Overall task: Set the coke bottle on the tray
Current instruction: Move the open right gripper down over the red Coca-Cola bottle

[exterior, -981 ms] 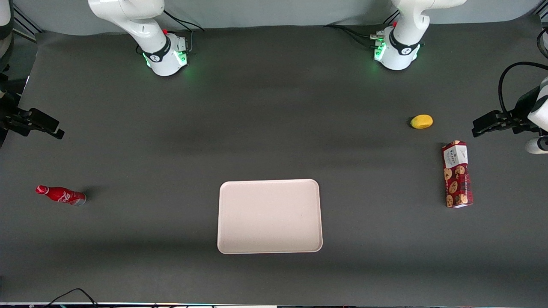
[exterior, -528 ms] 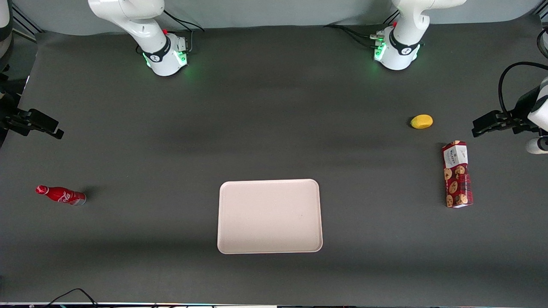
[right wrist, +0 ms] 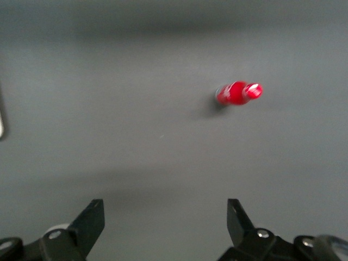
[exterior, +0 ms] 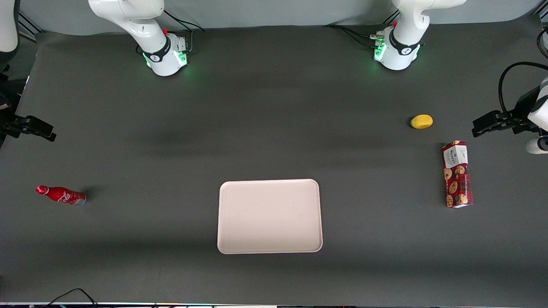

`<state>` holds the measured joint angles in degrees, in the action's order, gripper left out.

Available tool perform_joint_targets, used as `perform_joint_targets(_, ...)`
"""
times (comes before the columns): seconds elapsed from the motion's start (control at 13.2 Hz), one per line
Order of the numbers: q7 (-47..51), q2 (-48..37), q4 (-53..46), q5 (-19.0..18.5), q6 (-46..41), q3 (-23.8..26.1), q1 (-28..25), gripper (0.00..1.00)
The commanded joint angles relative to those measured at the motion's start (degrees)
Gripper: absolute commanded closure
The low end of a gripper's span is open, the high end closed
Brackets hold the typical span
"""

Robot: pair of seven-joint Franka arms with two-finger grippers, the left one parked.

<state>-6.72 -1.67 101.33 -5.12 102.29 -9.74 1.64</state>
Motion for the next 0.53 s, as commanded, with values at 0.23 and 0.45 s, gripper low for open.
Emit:
perform_joint_targets(0.23, -26.3, 1.8, 8.5, 2.6, 15.7, -7.5, 2.8, 0.0)
perform_joint_targets(0.45, -47.4, 10.8, 7.7, 19.7, 20.5, -13.8, 3.2, 0.0)
